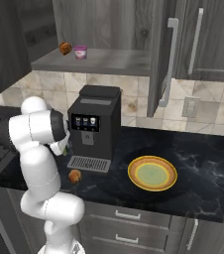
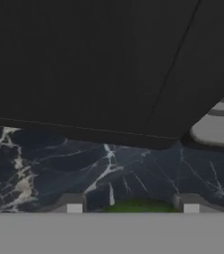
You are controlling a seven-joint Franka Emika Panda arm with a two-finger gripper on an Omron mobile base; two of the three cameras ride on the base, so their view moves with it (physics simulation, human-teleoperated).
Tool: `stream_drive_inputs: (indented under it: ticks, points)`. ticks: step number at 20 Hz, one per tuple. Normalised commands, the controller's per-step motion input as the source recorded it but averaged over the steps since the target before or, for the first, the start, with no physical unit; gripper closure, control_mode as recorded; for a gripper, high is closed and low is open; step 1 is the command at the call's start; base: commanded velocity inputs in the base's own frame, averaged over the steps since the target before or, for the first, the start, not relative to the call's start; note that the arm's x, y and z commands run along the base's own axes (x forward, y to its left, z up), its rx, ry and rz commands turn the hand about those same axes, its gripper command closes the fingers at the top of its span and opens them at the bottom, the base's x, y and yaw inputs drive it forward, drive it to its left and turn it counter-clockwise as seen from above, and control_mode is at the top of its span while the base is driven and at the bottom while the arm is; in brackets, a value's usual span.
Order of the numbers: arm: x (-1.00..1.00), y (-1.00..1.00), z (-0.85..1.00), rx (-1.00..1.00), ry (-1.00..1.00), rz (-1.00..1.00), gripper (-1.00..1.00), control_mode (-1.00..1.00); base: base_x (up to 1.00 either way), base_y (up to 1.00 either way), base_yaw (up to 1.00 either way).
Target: Pick the avocado and bread from the counter and place them on the plate. Then pick the jam from the cabinet and place it next to the plate. Lastly close the cabinet door.
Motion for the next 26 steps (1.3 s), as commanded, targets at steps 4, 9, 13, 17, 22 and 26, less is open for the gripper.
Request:
stream_drive_inputs:
  ticks: [4,9,13,17,22,26]
  points:
    - [-0.88,0.00,-0.07,0.00,-0.31,-0.18,1.00,-1.00,0.00,0.00,0.00]
    - [-0.94,0.01,-0.14,0.00,-0.33,-0.02,1.00,-1.00,0.00,0.00,0.00]
    - [-0.78,0.25,0.13,0.05,-0.21,0.00,1.00,-1.00,0.00,0.00,0.00]
    - [-0.76,0.30,0.33,0.02,-0.04,-0.01,1.00,-1.00,0.00,0.00,0.00]
    - [-0.57,0.19,0.28,0.00,-0.01,0.00,1.00,-1.00,0.00,0.00,0.00]
    - [-0.05,0.00,0.22,0.03,-0.04,0.00,1.00,-1.00,0.00,0.00,0.00]
